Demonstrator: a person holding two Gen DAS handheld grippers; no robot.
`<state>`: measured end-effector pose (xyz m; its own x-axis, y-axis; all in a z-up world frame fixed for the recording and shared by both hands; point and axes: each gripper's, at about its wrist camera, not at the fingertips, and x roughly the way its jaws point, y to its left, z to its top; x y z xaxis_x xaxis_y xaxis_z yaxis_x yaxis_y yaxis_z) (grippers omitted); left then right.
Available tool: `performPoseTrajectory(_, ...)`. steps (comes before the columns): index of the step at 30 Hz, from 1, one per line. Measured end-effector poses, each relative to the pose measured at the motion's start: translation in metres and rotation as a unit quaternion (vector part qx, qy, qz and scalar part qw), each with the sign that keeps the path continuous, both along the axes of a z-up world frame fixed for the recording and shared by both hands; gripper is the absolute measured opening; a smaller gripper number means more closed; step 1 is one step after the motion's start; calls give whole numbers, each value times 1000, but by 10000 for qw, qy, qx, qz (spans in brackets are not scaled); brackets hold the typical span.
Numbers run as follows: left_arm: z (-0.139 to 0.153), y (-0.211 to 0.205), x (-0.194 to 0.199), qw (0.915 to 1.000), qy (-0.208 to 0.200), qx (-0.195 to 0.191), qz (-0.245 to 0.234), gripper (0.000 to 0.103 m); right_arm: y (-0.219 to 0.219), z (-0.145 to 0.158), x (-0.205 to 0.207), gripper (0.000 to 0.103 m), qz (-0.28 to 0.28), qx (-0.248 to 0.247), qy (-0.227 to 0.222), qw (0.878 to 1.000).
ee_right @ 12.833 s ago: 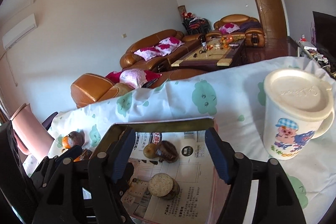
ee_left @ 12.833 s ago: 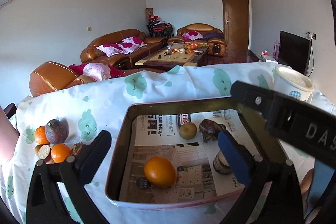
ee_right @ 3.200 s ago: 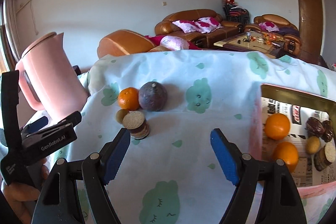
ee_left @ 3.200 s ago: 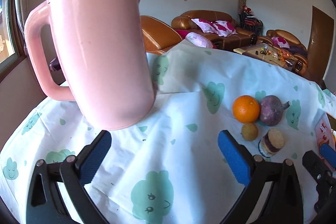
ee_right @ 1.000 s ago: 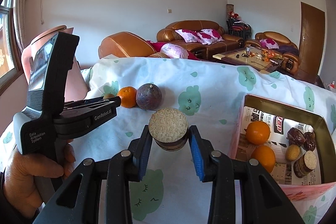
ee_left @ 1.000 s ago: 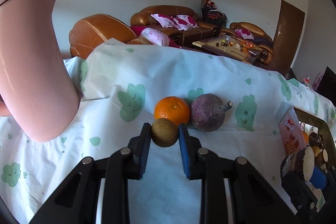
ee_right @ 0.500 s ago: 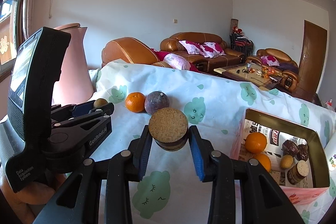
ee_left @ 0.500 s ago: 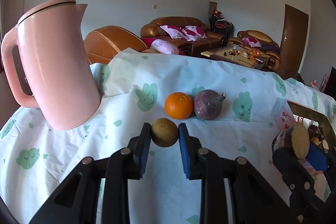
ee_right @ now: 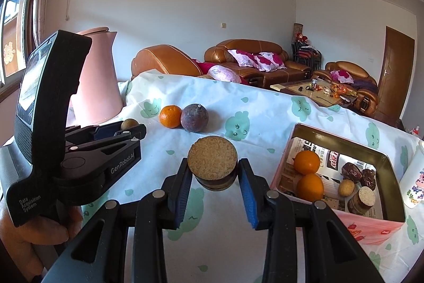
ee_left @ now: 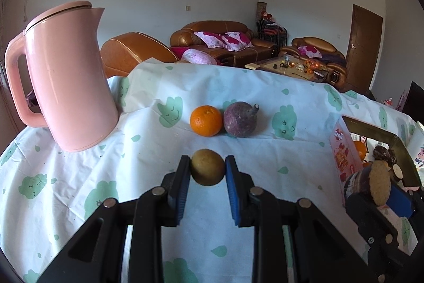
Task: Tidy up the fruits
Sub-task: 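Lower the rice cake into the tray with the right while the left drops the yellow fruit in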
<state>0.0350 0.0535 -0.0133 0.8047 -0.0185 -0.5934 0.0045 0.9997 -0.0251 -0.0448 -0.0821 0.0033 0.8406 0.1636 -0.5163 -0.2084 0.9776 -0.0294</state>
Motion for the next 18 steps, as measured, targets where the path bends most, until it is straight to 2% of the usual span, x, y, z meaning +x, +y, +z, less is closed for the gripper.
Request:
performPoseTrajectory(9, 1, -40, -13, 9986, 36, 7, -533, 28, -32, 2, -16, 38, -191, -167, -131, 9996)
performPoseTrajectory(18, 7, -88, -24, 9951, -105, 23, -979, 28, -83, 9, -24, 38, -702, -251, -286, 9968)
